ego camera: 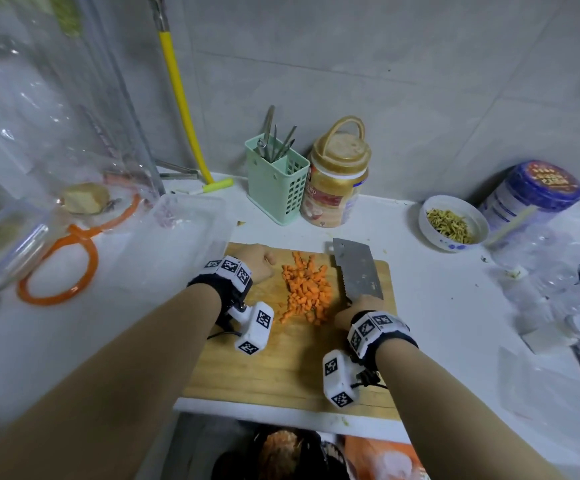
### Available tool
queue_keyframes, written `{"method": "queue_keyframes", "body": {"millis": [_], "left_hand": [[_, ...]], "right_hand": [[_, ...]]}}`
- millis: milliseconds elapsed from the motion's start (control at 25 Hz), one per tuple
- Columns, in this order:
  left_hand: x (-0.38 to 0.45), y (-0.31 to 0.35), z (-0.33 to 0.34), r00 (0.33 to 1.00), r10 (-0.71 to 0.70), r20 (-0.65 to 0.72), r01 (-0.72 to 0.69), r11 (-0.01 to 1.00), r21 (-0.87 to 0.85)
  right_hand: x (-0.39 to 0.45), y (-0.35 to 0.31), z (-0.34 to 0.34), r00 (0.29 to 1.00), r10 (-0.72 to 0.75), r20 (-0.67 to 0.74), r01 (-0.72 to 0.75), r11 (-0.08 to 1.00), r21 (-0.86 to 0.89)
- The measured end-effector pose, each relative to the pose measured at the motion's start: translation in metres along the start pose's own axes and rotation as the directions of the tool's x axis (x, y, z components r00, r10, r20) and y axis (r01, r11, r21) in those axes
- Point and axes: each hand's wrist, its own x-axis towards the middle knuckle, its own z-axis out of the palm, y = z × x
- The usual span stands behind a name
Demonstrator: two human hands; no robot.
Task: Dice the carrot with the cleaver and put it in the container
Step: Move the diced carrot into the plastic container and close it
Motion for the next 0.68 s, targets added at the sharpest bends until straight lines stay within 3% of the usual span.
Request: {"method": "queue_keyframes", "body": {"millis": [200,320,440,560,680], "left_hand": [[-0.004,0.013,0.012,0.997,-0.073,-0.03,0.071,0.996,-0.059],[-0.005,0.017,0.026,0.992,-0.106,-0.074,0.097,0.987,-0.125],[-0.004,0.019,0.037,0.979,-0.157,-0.133,0.14,0.982,-0.128],[-0.002,0.03,0.047,0.978,-0.142,-0.151,0.125,0.985,-0.118],[0.001,0.04,0.06,0.97,-0.17,-0.171,0.134,0.97,-0.202]], "right_hand": [[0.003,0.005,-0.028,0.965,-0.179,-0.19,0.168,0.983,-0.073],[0.016,0.01,-0.028,0.952,-0.27,-0.147,0.272,0.962,-0.012],[0.031,0.021,-0.025,0.933,-0.342,-0.112,0.356,0.921,0.157],[0.043,0.034,-0.031,0.928,-0.367,-0.067,0.364,0.851,0.378],[0.048,0.046,-0.035,0.918,-0.397,0.012,0.353,0.83,0.431]]}}
